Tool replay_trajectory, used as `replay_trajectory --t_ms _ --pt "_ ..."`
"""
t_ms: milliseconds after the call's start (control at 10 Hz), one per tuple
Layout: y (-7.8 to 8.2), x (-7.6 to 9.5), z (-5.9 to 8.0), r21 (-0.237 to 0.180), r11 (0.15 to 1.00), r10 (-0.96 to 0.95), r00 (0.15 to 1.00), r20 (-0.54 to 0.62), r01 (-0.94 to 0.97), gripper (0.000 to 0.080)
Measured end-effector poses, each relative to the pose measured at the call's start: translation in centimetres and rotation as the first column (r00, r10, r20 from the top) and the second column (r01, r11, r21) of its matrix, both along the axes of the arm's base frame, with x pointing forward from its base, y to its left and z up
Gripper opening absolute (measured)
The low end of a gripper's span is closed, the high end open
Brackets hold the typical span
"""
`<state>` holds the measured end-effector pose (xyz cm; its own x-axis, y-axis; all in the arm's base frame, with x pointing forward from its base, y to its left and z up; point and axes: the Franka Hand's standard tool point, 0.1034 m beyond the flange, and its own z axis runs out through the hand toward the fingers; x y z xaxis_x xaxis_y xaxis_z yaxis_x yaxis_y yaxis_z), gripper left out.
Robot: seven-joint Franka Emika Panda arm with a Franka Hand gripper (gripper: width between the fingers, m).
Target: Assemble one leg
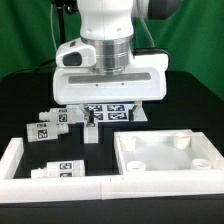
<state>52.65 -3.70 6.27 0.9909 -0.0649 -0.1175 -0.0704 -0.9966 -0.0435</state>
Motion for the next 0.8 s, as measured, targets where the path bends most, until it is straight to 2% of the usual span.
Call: replay_trajectory --t_ms 100,200,300,400,800 --pt "-1.0 -1.8 -0.2 0.026 1.000 0.016 0.994 -0.104 -0.013 0.0649" --pt "-2.1 -2.7 -0.3 0.037 0.999 0.006 0.983 -0.184 0.000 0.0649" --pt "-2.6 -3.6 -0.7 0.045 0.999 0.005 0.962 -0.273 0.007 0.0649" --pt "-2.5 -3.9 -0.9 0.051 0.998 -0.016 0.934 -0.356 0.037 0.0649" --pt "-2.3 -4.5 -1.4 0.094 0.995 0.023 0.829 -0.559 0.037 0.0649"
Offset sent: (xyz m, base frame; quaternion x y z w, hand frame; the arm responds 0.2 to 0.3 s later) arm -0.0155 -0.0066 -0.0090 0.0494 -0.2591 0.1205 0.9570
